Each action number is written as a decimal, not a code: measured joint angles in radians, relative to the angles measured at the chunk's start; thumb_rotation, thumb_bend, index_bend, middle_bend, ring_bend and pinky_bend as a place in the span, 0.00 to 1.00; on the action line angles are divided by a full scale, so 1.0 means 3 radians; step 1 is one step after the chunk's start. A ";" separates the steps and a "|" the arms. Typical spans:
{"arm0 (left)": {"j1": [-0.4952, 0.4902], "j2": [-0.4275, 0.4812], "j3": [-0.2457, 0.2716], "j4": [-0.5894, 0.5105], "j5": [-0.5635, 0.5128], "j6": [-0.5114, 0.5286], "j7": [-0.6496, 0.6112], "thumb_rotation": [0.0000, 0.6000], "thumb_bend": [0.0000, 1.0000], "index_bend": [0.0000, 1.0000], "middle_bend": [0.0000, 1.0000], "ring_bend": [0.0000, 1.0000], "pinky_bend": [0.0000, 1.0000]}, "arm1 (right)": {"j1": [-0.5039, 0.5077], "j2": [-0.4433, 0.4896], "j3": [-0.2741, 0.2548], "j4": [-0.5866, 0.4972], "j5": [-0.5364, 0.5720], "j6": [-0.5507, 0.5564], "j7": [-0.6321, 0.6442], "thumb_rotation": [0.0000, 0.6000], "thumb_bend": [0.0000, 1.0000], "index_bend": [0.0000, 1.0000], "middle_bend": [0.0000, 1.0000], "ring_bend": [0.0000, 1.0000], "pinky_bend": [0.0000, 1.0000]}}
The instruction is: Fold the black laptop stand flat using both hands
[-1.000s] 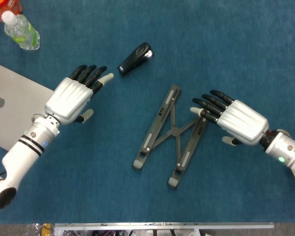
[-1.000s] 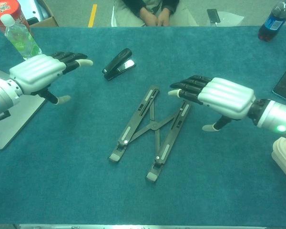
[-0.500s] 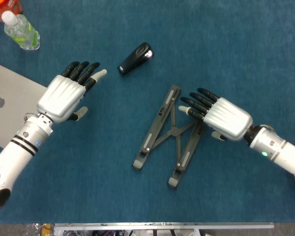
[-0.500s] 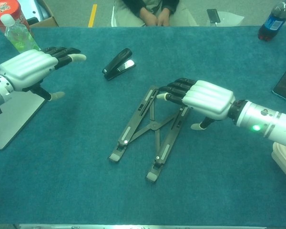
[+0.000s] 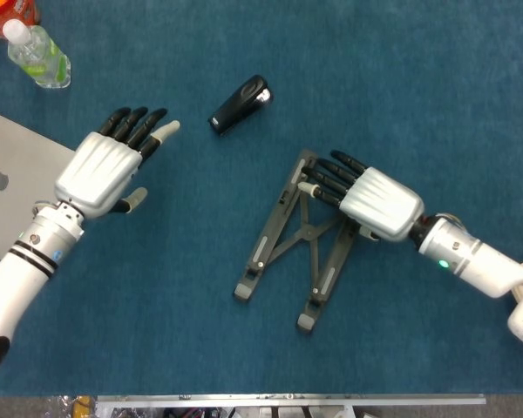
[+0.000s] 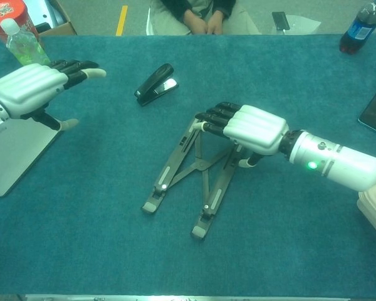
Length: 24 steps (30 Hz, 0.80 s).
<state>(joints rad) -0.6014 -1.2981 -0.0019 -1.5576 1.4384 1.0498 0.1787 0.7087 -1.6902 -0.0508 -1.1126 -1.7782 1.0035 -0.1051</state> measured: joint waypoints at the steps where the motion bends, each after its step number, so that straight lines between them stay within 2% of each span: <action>1: 0.0004 0.0003 0.0000 0.0001 0.0002 0.0001 -0.0006 1.00 0.29 0.00 0.00 0.00 0.07 | 0.0010 -0.0019 0.0007 0.0016 0.0009 -0.0008 -0.0001 1.00 0.12 0.00 0.01 0.00 0.08; 9: 0.0041 0.0031 -0.0010 0.0011 0.0027 0.0029 -0.0048 1.00 0.29 0.00 0.00 0.00 0.07 | 0.0122 -0.0192 0.0118 0.0143 0.0129 -0.0081 -0.0013 1.00 0.12 0.00 0.01 0.00 0.08; 18: 0.0053 0.0050 -0.0035 0.0020 0.0023 0.0025 -0.0086 1.00 0.29 0.00 0.00 0.00 0.07 | 0.0355 -0.0184 0.0295 0.0031 0.0315 -0.0342 0.0048 1.00 0.12 0.00 0.01 0.00 0.08; 24: 0.0045 0.0052 -0.0055 0.0034 -0.0013 -0.0030 -0.0123 1.00 0.29 0.00 0.00 0.00 0.07 | 0.0410 -0.0251 0.0352 0.0064 0.0422 -0.0407 -0.0088 1.00 0.12 0.00 0.01 0.00 0.08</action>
<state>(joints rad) -0.5881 -1.2824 -0.0185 -1.5473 1.4344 1.0407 0.1419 0.8317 -1.7655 0.0548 -1.0934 -1.6518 0.8814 -0.1314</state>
